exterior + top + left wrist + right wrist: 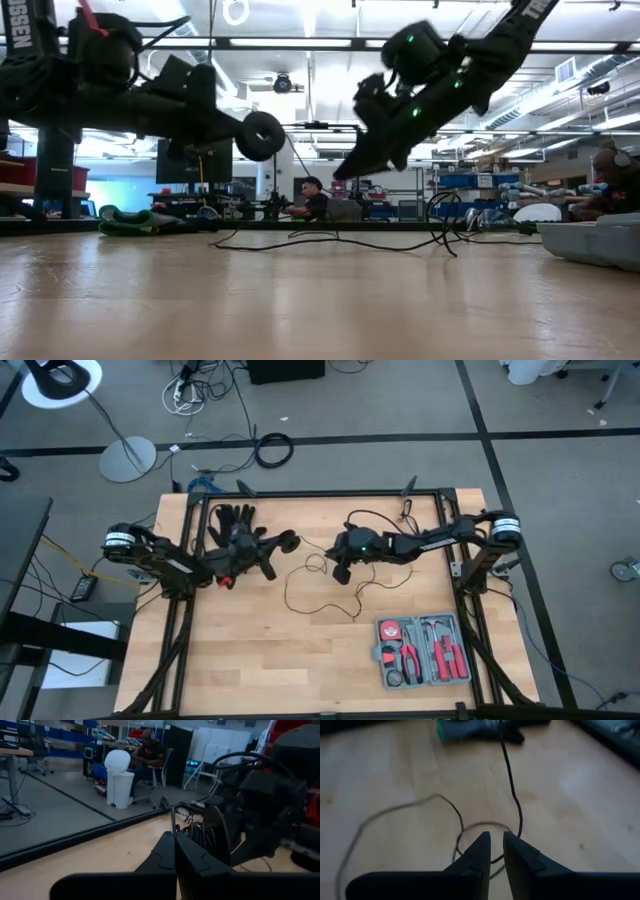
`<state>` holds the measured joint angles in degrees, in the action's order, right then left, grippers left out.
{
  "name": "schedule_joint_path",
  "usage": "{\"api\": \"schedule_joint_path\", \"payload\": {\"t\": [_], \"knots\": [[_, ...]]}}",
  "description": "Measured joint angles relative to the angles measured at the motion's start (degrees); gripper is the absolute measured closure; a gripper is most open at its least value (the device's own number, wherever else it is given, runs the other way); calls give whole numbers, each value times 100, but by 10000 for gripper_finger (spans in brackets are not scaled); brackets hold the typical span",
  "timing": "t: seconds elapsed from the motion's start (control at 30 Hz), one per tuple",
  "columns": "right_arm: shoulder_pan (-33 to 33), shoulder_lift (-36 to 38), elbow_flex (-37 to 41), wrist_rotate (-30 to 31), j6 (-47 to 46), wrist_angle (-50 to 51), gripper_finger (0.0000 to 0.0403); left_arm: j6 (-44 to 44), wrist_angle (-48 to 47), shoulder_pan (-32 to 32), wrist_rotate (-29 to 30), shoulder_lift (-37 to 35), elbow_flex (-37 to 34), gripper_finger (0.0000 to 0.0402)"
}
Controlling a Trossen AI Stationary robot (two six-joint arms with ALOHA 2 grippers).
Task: Coil cords
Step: Coil the black wire
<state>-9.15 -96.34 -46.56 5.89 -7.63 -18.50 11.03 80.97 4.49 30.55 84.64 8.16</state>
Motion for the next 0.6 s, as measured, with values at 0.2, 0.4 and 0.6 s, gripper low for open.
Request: {"api": "schedule_joint_path", "payload": {"t": [0.2,0.4,0.6], "knots": [[61,369,90,0,449,-578,355,0,237,0,-72,0,-186,402],[40,-135,90,-203,646,-1678,353,-100,203,-2,-367,0,-126,402],[-75,-297,80,-583,730,-2514,353,-166,197,0,-488,0,-127,401]]}}
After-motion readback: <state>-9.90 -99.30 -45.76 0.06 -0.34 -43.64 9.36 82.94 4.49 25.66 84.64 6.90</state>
